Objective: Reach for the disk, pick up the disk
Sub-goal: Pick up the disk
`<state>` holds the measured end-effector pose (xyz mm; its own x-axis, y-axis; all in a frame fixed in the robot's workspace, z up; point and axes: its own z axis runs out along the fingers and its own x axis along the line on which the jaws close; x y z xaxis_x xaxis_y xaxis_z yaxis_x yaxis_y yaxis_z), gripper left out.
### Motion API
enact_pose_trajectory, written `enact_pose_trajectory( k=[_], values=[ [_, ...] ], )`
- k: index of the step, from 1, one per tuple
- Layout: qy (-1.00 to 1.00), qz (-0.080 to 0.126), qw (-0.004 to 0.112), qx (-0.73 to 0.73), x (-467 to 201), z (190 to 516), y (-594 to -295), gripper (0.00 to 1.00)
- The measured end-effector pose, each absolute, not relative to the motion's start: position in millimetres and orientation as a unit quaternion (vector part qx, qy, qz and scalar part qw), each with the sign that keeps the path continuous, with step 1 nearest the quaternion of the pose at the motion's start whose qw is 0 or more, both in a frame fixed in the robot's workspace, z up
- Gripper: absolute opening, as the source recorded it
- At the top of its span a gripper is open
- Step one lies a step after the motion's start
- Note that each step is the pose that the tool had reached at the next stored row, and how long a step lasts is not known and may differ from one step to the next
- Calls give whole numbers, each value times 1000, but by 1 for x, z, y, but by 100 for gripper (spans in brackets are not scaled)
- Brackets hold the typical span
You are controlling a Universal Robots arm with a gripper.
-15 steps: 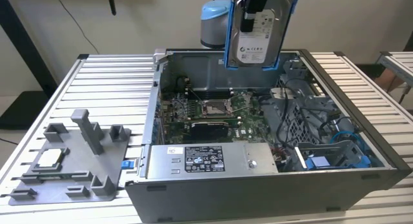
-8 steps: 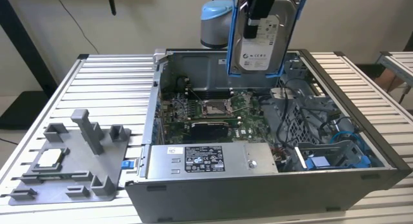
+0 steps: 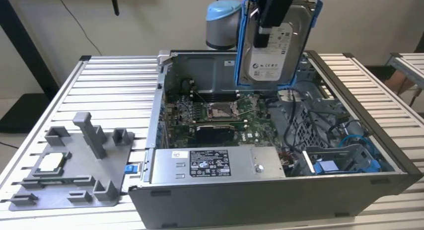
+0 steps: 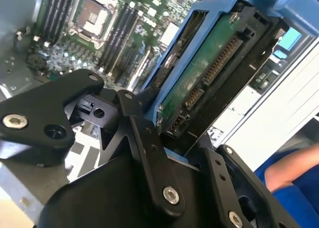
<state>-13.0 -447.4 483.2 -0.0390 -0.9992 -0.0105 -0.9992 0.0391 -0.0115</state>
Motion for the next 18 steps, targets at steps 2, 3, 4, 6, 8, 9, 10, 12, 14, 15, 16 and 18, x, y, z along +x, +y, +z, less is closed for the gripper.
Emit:
enact_pose_trajectory(
  k=[2,3,4,6,8,9,10,12,14,15,16,18],
  values=[
    [721,-1,8,-693,-13,483,-454,0],
    [721,-1,8,-693,-13,483,-457,0],
    [721,-1,8,-693,-13,483,-461,0],
    [722,-1,8,-692,-13,483,-468,0],
    [722,0,8,-692,-13,482,-476,0],
    [722,-1,8,-692,-13,482,-479,0],
    [722,-1,8,-692,-13,482,-483,0],
    [722,-1,8,-692,-13,482,-490,0],
    [722,-1,8,-691,-13,482,-498,0],
    [722,-1,8,-691,-13,482,-502,0],
    [723,0,8,-691,-13,482,-505,0],
    [723,-1,8,-691,-13,481,-513,0]
  ],
)
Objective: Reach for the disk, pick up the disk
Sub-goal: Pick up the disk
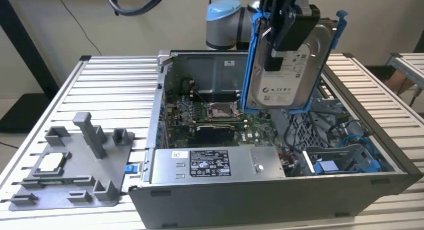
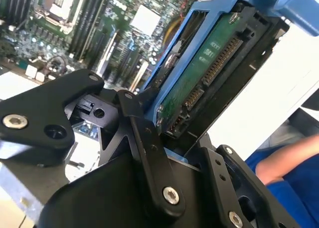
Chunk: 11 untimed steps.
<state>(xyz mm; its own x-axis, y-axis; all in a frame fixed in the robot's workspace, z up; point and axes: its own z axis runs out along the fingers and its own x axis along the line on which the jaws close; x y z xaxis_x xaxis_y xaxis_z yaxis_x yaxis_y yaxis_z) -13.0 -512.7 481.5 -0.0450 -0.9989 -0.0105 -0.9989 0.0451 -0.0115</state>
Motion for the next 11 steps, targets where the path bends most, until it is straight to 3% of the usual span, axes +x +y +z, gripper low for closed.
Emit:
enact_pose_trajectory(
  k=[11],
  values=[
    [724,-1,8,-690,-11,480,-550,0]
  ],
)
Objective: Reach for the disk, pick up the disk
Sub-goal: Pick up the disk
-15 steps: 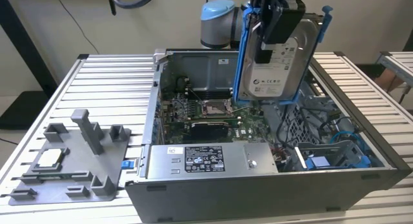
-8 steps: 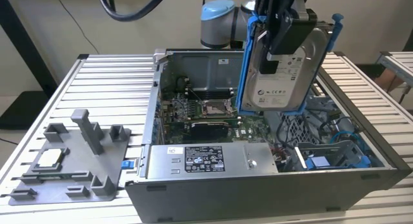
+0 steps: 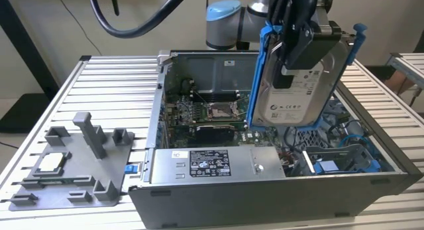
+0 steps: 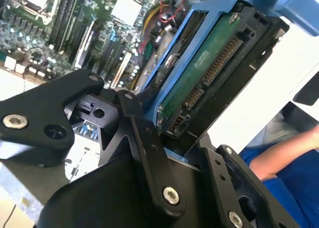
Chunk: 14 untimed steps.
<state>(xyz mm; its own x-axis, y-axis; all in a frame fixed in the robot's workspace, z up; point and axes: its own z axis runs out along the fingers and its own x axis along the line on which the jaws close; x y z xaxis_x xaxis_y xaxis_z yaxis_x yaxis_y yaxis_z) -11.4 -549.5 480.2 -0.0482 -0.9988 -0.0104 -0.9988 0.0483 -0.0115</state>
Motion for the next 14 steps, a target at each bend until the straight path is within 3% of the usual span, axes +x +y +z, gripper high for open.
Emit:
enact_pose_trajectory(
  k=[14],
  values=[
    [724,0,8,-690,28,479,-566,0]
  ],
)
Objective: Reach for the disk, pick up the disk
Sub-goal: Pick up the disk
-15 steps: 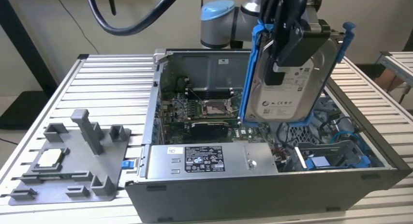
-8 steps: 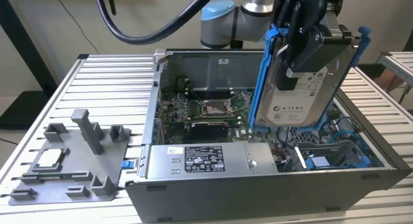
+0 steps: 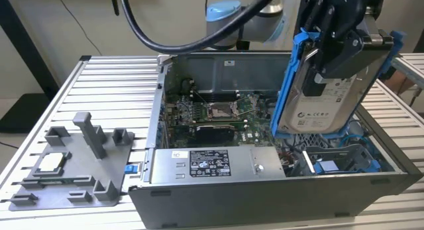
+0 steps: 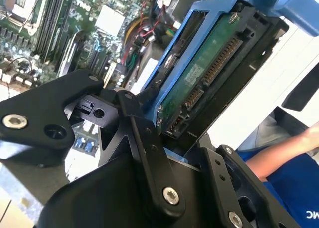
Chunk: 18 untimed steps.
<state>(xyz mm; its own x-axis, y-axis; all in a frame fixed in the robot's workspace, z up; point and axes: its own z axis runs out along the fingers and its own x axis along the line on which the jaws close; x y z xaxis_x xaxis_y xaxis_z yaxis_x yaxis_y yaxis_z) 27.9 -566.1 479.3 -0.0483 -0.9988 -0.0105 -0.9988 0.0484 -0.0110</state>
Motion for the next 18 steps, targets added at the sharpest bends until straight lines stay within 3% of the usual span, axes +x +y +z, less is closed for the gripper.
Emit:
enact_pose_trajectory(
  k=[18],
  values=[
    [724,0,7,-690,93,478,-580,0]
  ],
)
